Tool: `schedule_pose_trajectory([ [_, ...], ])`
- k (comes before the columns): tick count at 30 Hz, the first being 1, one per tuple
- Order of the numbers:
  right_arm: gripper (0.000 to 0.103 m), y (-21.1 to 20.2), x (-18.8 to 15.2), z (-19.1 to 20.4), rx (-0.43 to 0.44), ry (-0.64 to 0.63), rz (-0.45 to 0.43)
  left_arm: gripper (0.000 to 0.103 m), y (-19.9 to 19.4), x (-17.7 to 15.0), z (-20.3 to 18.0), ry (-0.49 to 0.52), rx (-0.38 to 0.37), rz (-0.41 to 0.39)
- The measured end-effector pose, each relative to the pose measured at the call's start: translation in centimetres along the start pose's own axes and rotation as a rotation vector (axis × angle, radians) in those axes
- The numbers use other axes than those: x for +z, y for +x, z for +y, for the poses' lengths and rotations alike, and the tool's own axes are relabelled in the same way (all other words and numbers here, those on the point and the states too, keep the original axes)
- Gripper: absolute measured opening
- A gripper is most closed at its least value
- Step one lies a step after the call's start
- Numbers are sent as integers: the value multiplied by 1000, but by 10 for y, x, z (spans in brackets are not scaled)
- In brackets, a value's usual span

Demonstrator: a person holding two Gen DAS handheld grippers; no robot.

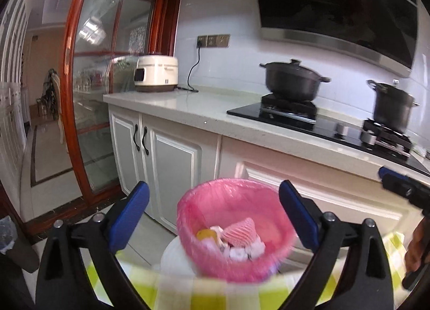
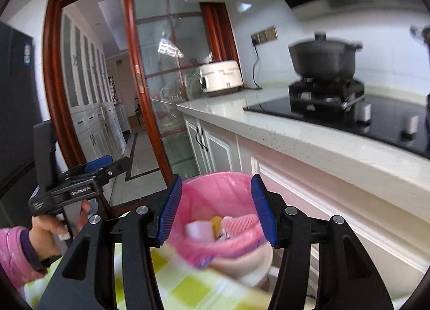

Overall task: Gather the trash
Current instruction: 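Move both grippers back toward the red foam net and plastic bag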

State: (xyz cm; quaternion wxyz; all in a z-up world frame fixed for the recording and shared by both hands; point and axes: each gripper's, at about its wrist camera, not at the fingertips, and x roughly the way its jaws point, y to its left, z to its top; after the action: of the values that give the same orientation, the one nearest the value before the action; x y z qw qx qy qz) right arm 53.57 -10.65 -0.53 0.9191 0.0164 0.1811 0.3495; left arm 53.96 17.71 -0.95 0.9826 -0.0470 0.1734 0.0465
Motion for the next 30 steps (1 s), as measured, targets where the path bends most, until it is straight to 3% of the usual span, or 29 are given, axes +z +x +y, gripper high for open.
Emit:
schedule_pose_trajectory([
  [4,52,-78,-3,27,-21,-4,-40,98,-81,-11,-19,38,-21,-16],
  [8,61,-146,-16,53,-45,9,-81,98,-150,-32,-41,88,-37,-22],
  [13,65,-205,-58,78,-84,50,-80,98,-219,-73,-64,107,-58,-6],
  [22,70,-230,-175,104,-183,148,68,98,-263,-156,-67,-2,-61,95],
  [30,70,-208,-239,111,-232,178,172,98,-273,-216,-77,38,-32,155],
])
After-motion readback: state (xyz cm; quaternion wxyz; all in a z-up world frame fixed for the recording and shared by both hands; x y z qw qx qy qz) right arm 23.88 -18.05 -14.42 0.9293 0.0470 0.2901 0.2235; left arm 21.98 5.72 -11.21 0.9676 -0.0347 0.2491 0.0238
